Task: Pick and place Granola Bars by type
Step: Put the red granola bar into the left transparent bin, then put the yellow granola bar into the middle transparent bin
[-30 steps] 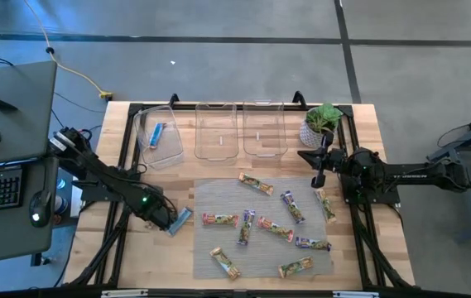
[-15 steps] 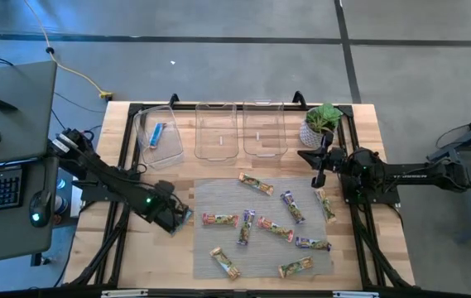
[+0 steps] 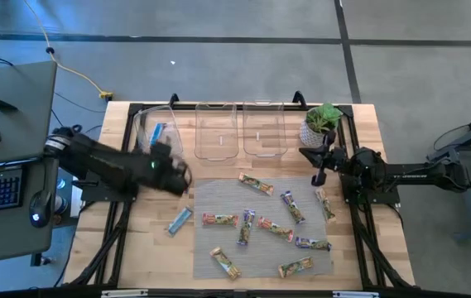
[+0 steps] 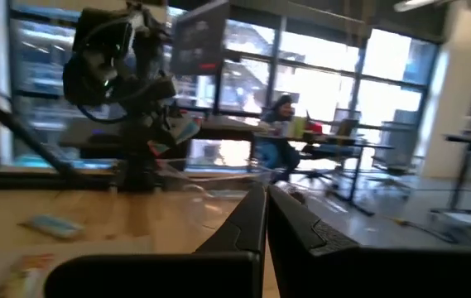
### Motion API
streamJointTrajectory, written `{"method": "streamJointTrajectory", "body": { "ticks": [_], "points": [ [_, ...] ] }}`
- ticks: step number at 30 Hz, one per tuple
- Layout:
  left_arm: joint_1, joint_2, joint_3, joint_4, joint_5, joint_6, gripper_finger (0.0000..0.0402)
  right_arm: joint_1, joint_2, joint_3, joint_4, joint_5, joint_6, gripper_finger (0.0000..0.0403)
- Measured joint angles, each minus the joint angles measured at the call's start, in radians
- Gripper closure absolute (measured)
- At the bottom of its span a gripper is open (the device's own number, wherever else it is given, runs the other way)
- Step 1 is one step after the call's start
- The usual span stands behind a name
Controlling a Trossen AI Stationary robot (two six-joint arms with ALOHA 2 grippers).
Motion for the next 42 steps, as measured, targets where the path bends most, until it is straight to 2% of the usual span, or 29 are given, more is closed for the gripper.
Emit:
{"method": "streamJointTrajectory", "body": {
  "ticks": [4,10,13,17,21,24,29,34,40,42],
  "points": [
    [0.201,-0.003,-0.002,-0.001,0.001,0.122,0.0363,0.000,0.009,0.000,0.038,0.077,-0.023,0.0402],
    [0.485,0.006,-0.002,0.042,0.013,0.231,0.0362,0.000,0.009,0.000,0.068,0.124,-0.063,0.0402],
    [0.582,0.006,-0.022,0.130,0.035,0.337,0.0362,0.000,0.009,0.000,0.067,0.163,-0.062,0.0402],
    [0.679,0.006,-0.077,0.305,0.110,0.502,0.0359,0.000,0.009,0.000,0.068,0.148,-0.063,0.0402],
    [0.742,0.007,-0.147,0.519,0.198,0.662,0.0334,-0.001,0.009,0.000,0.066,0.138,-0.043,0.0402],
    [0.771,0.007,-0.183,0.614,0.219,0.711,0.0310,-0.001,0.009,0.000,0.061,0.118,-0.035,0.0402],
    [0.796,0.006,-0.197,0.636,0.218,0.714,0.0282,-0.001,0.009,0.000,0.059,0.040,0.009,0.0402],
    [0.797,0.006,-0.197,0.646,0.218,0.768,0.0272,-0.001,0.009,0.000,0.059,-0.003,0.009,0.0402],
    [0.797,0.006,-0.191,0.720,0.268,0.897,0.0270,0.000,0.009,0.002,0.060,-0.200,0.038,0.0402],
    [0.797,0.006,-0.162,0.709,0.265,0.935,0.0270,0.000,0.009,0.017,0.059,-0.218,0.038,0.0402]
  ]
}}
